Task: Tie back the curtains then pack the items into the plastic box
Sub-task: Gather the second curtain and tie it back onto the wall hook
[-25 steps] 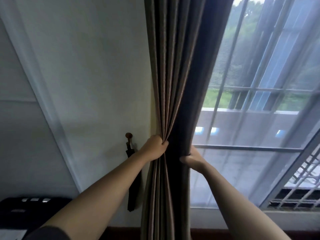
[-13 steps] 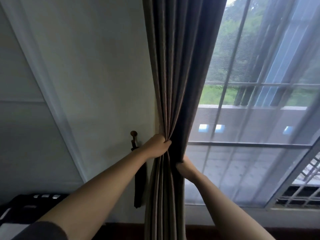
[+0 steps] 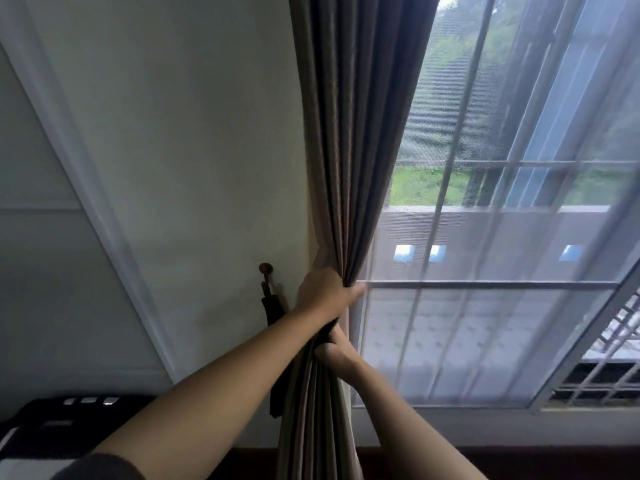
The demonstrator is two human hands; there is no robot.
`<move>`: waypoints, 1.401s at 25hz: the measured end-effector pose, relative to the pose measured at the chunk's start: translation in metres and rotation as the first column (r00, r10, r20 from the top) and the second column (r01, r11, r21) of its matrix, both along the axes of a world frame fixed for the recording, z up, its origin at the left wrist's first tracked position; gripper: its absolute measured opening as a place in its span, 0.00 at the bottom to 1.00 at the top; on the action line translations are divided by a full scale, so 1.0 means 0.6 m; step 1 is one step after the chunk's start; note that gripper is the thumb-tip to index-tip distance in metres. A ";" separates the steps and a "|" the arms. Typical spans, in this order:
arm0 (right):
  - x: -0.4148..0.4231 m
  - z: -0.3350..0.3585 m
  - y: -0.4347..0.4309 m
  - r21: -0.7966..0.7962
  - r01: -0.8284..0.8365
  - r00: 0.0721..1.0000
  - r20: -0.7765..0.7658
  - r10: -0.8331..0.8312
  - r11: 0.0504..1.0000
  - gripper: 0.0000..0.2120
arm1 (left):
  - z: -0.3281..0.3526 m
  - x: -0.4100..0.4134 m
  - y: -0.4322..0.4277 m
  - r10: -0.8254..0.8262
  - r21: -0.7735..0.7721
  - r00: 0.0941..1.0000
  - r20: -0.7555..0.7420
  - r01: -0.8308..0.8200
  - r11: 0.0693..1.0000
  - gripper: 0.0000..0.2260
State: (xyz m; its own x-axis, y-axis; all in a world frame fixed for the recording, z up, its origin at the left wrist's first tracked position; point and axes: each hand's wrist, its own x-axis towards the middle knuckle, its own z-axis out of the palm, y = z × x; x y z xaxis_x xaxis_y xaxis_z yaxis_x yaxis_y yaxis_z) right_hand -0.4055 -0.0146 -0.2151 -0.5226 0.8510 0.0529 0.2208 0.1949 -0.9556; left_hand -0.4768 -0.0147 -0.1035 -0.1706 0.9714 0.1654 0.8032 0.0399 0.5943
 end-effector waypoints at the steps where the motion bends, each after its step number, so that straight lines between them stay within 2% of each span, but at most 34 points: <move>1: 0.009 0.001 0.000 -0.053 -0.001 0.999 -0.033 0.000 0.999 0.36 | -0.005 0.002 -0.002 0.074 0.038 0.997 -0.011 -0.074 0.997 0.22; 2: 0.017 0.008 0.000 -0.117 0.015 0.997 -0.078 -0.024 0.993 0.35 | -0.007 -0.001 -0.005 0.099 0.058 0.995 -0.017 -0.098 0.993 0.18; 4: 0.035 0.026 0.003 -0.235 0.069 0.980 -0.166 -0.110 0.969 0.32 | -0.010 -0.026 -0.005 0.033 0.048 0.998 0.045 -0.036 0.998 0.14; 7: 0.034 0.062 0.033 -0.153 0.308 0.888 -0.309 -0.341 0.939 0.15 | -0.003 -0.067 -0.017 -0.155 -0.055 0.972 0.175 0.166 0.985 0.07; 8: 0.025 0.078 0.045 -0.126 0.388 0.858 -0.313 -0.408 0.913 0.18 | -0.004 -0.076 -0.020 -0.196 -0.066 0.964 0.181 0.211 0.975 0.06; 9: 0.016 0.094 0.057 -0.100 0.433 0.851 -0.282 -0.442 0.896 0.26 | -0.004 -0.081 -0.026 -0.225 -0.071 0.956 0.189 0.241 0.968 0.06; 11: 0.003 0.107 0.076 -0.060 0.414 0.867 -0.279 -0.413 0.908 0.38 | 0.001 -0.082 -0.038 -0.277 -0.077 0.935 0.222 0.300 0.951 0.05; 12: -0.001 0.113 0.079 -0.065 0.405 0.860 -0.311 -0.404 0.912 0.39 | 0.004 -0.083 -0.045 -0.302 -0.076 0.919 0.251 0.330 0.941 0.04; 13: -0.001 0.117 0.078 -0.063 0.414 0.852 -0.325 -0.411 0.908 0.37 | 0.008 -0.084 -0.051 -0.322 -0.081 0.906 0.274 0.356 0.931 0.04; 15: 0.000 0.114 0.081 -0.042 0.436 0.846 -0.322 -0.426 0.899 0.32 | 0.017 -0.084 -0.064 -0.342 -0.088 0.896 0.282 0.379 0.921 0.11; 20: 0.004 0.119 0.084 -0.060 0.305 0.865 -0.399 -0.303 0.950 0.20 | 0.025 -0.078 -0.075 -0.362 -0.072 0.898 0.251 0.390 0.918 0.16; 23: 0.005 0.120 0.076 -0.051 0.364 0.852 -0.384 -0.354 0.930 0.22 | 0.023 -0.075 -0.075 -0.369 -0.067 0.889 0.271 0.400 0.914 0.18; 25: 0.008 0.114 0.074 -0.032 0.466 0.821 -0.356 -0.445 0.884 0.27 | 0.015 -0.071 -0.072 -0.331 -0.064 0.900 0.283 0.362 0.930 0.16; 26: 0.010 0.114 0.072 -0.029 0.488 0.806 -0.368 -0.463 0.873 0.25 | 0.011 -0.068 -0.070 -0.285 -0.047 0.916 0.283 0.310 0.949 0.14; 28: 0.010 0.118 0.062 -0.028 0.441 0.822 -0.389 -0.416 0.897 0.19 | 0.005 -0.059 -0.060 -0.154 0.008 0.964 0.218 0.156 0.988 0.09; 29: 0.008 0.118 0.056 -0.035 0.375 0.845 -0.397 -0.357 0.926 0.20 | 0.002 -0.054 -0.054 -0.101 0.034 0.980 0.172 0.096 0.995 0.09; 31: 0.010 0.113 0.050 -0.034 0.248 0.877 -0.416 -0.240 0.968 0.24 | 0.001 -0.045 -0.045 -0.064 0.049 0.988 0.137 0.057 0.997 0.12; 32: 0.012 0.110 0.049 -0.043 0.218 0.884 -0.415 -0.215 0.975 0.30 | 0.003 -0.041 -0.042 -0.068 0.028 0.988 0.136 0.065 0.997 0.13; 34: 0.021 0.099 0.048 -0.044 0.205 0.917 -0.340 -0.208 0.978 0.41 | 0.006 -0.035 -0.035 -0.083 -0.036 0.989 0.126 0.088 0.995 0.15; 35: 0.025 0.091 0.043 -0.031 0.199 0.935 -0.294 -0.199 0.980 0.43 | 0.008 -0.034 -0.030 -0.094 -0.061 0.989 0.112 0.101 0.993 0.16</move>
State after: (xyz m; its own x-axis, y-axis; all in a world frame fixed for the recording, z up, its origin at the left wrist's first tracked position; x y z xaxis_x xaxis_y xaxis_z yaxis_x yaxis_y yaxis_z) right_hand -0.3906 0.0115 -0.1602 -0.3035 0.9360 0.1781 -0.0364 0.1754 -0.9838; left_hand -0.4974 -0.0327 -0.0985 -0.0881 0.9924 0.0854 0.7359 0.0071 0.6770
